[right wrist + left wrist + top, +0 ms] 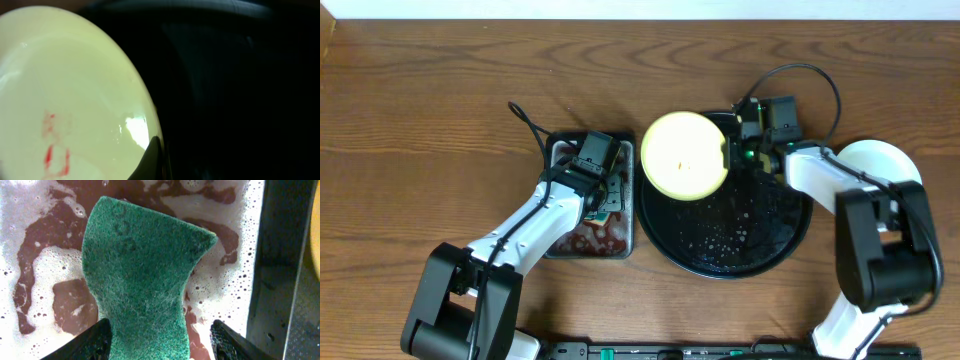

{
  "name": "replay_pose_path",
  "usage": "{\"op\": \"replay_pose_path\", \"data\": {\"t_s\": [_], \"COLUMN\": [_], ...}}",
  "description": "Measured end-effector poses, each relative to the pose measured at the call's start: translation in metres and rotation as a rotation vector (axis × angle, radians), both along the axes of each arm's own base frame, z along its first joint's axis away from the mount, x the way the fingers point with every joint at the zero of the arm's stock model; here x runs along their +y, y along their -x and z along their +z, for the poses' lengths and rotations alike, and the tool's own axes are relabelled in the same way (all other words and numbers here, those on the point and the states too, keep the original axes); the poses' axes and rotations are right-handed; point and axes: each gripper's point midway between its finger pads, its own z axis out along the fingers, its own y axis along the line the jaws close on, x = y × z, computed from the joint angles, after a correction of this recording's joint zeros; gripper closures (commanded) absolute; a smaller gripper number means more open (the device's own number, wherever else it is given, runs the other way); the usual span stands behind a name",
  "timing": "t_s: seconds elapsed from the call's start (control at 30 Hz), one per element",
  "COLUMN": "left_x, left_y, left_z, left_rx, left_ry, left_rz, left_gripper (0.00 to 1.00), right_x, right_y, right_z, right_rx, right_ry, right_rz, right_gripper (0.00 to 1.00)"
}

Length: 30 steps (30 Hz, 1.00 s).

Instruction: Clean dirty plates on tray and stack at the side

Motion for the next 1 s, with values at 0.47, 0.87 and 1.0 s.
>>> {"op": "replay_pose_path", "data": {"t_s": [0.47,0.87,1.0], "left_x": [0.003,0.012,0.014], "left_y": [-0.002,-0.008,-0.007], "left_z": [0.0,-0.005,-0.021], "left_rx": [-0.009,-0.028,0.004], "left_ry": [-0.016,-0.071,-0.094], "left_rz": [0.006,0.028,0.031], "left_gripper": [0.35,0.49,0.92], "right_x": [-0.052,-0.052,-0.052], "right_y": [0.074,0.083,0.083], "right_z": [0.021,0.003,0.003], "right_rx": [0.246,0.241,0.24], "right_ry": [0.091,0.099,0.1], "right_rz": [-0.096,-0.092,-0.089], "right_gripper": [0.99,0.99,0.99]}}
